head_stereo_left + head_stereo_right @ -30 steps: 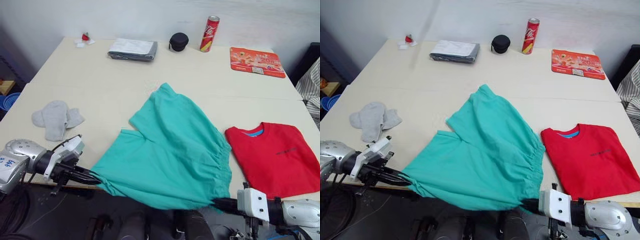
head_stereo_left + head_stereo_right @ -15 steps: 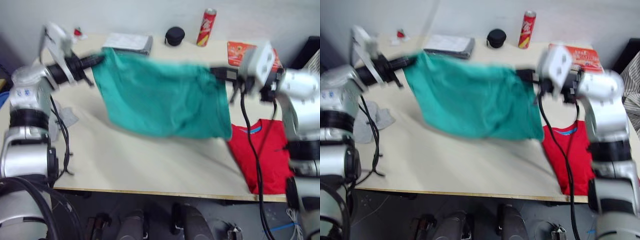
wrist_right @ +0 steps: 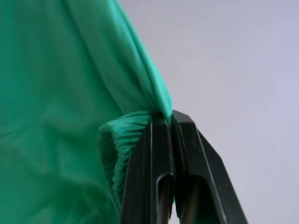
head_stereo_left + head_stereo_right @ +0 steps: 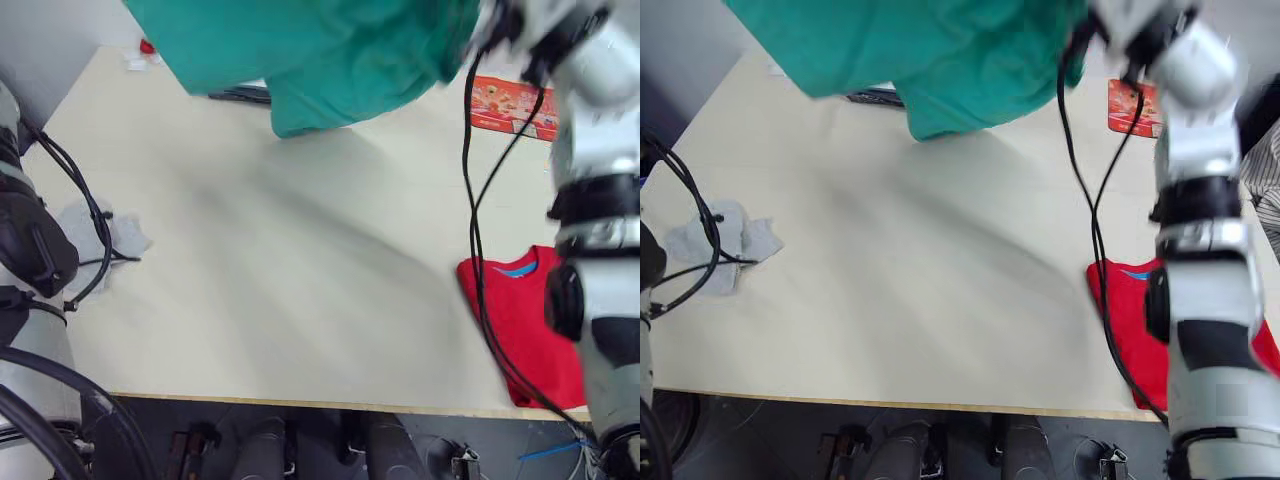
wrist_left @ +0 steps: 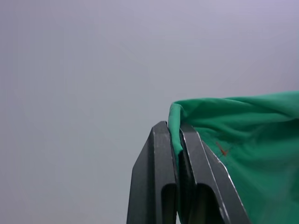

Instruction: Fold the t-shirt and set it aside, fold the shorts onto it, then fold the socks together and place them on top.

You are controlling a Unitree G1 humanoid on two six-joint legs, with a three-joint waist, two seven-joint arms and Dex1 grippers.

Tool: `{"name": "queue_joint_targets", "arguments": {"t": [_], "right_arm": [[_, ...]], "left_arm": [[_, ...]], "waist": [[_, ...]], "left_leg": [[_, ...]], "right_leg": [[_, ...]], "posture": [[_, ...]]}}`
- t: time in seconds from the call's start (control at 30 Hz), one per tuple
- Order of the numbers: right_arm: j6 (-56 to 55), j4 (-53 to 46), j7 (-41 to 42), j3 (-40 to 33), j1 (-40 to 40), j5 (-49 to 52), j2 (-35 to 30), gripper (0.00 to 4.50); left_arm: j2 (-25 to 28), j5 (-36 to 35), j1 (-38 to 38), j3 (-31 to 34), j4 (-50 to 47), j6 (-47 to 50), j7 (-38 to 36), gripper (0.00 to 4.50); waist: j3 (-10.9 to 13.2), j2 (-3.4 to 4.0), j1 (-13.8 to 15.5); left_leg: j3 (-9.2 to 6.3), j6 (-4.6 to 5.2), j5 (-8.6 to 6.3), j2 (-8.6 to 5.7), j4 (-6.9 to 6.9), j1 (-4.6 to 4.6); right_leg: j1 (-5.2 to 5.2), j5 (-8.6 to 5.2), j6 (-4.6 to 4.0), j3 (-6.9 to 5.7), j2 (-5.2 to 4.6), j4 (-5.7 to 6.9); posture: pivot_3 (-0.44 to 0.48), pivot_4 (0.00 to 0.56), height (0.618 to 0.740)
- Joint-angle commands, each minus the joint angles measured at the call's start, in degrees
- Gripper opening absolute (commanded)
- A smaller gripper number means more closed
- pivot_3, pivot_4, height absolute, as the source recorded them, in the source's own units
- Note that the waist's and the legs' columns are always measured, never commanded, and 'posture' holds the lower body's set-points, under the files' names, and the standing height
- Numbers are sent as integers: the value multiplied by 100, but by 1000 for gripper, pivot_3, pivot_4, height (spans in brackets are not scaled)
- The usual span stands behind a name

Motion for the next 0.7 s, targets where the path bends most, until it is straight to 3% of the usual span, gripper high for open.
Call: {"name": "queue_joint_targets", "arguments": {"t": [0.03,0.07,0.17,0.27,0.4,0.53,0.7], "right_arm": [[973,-2253,409,-114,2264,789,-192,0],[1110,-2904,589,-4,3112,925,-262,0],[1622,-4407,873,110,5130,1205,-478,0],[1624,-5151,1264,72,6577,1172,-814,0],[1767,-5645,1454,-244,7775,1400,-1125,0],[1923,-5917,1676,-520,8456,1611,-1351,0],[2086,-6130,1882,-842,9072,1813,-1500,0]], "left_arm": [[448,-205,959,8,-815,930,-1420,59],[582,-246,1578,-98,-1311,1388,-1818,59],[876,-412,3197,-89,-2779,2287,-2122,59],[1126,-648,5100,167,-4326,3144,-2179,59],[1232,-935,7077,440,-5966,3919,-1998,59],[1386,-995,7968,360,-6652,4126,-2094,59],[1554,-922,8463,143,-7015,4023,-2272,59]], "waist": [[2,4,45],[4,8,74],[31,53,140],[37,50,145],[45,51,165],[50,52,276],[43,64,321]], "left_leg": [[-7,10,4,6,8,-6],[-17,11,4,10,6,-9],[-23,14,2,12,6,-18],[-28,22,2,13,28,-29],[-15,36,20,27,32,88],[-22,-10,9,23,3,268],[-20,-47,12,24,-10,285]], "right_leg": [[13,0,0,1,4,-9],[25,1,3,1,6,-11],[28,-1,8,17,11,-20],[41,-3,10,62,12,-44],[270,-25,48,97,5,-263],[418,-22,54,135,-21,-292],[386,-54,7,217,-16,-221]], "posture": [[0,150,740],[0,150,740],[0,150,740],[0,150,740],[0,150,740],[0,150,740],[0,150,740]]}}
